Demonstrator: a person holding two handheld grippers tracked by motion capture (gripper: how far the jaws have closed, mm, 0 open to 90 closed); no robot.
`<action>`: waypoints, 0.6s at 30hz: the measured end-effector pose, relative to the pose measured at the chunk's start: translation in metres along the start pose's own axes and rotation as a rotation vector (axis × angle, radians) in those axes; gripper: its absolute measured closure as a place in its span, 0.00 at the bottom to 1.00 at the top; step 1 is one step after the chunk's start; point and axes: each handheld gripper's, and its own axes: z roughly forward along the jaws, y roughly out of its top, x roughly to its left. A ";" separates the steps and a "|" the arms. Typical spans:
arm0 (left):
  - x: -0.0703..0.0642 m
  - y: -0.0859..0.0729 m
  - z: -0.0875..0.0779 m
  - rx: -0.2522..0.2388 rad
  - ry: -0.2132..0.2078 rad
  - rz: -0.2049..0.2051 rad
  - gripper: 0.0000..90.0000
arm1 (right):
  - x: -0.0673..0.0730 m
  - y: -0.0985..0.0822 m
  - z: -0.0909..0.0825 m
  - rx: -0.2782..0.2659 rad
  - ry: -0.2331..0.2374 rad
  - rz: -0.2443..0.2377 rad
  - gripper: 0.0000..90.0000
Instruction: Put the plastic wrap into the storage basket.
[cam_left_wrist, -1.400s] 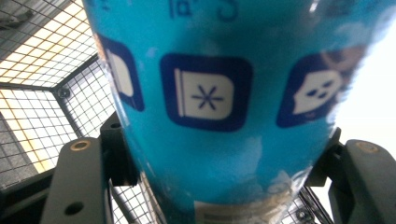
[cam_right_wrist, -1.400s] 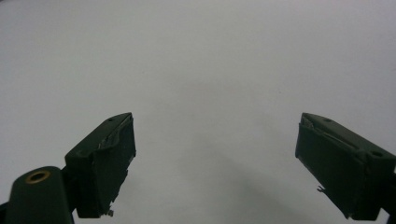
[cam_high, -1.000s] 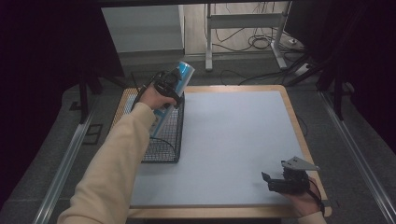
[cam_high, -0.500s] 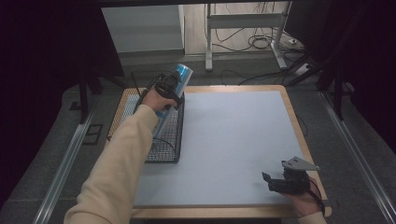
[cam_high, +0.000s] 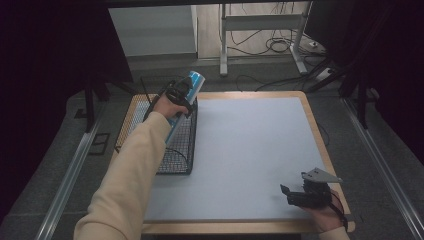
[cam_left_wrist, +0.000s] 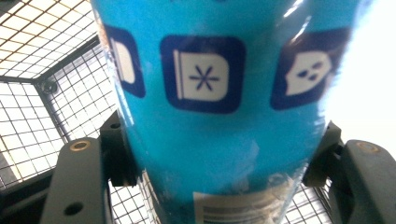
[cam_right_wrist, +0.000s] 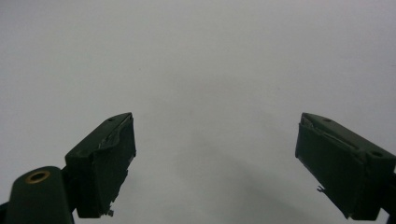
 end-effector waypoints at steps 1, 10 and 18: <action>0.002 0.001 0.003 0.010 0.012 0.001 0.35 | 0.000 0.000 0.000 0.000 0.001 0.000 0.14; 0.003 0.004 0.012 0.025 0.032 0.001 0.35 | 0.000 0.000 0.000 -0.001 0.002 -0.002 0.14; 0.001 0.006 0.014 0.028 0.056 0.006 0.34 | 0.000 0.000 0.000 -0.002 0.003 -0.001 0.14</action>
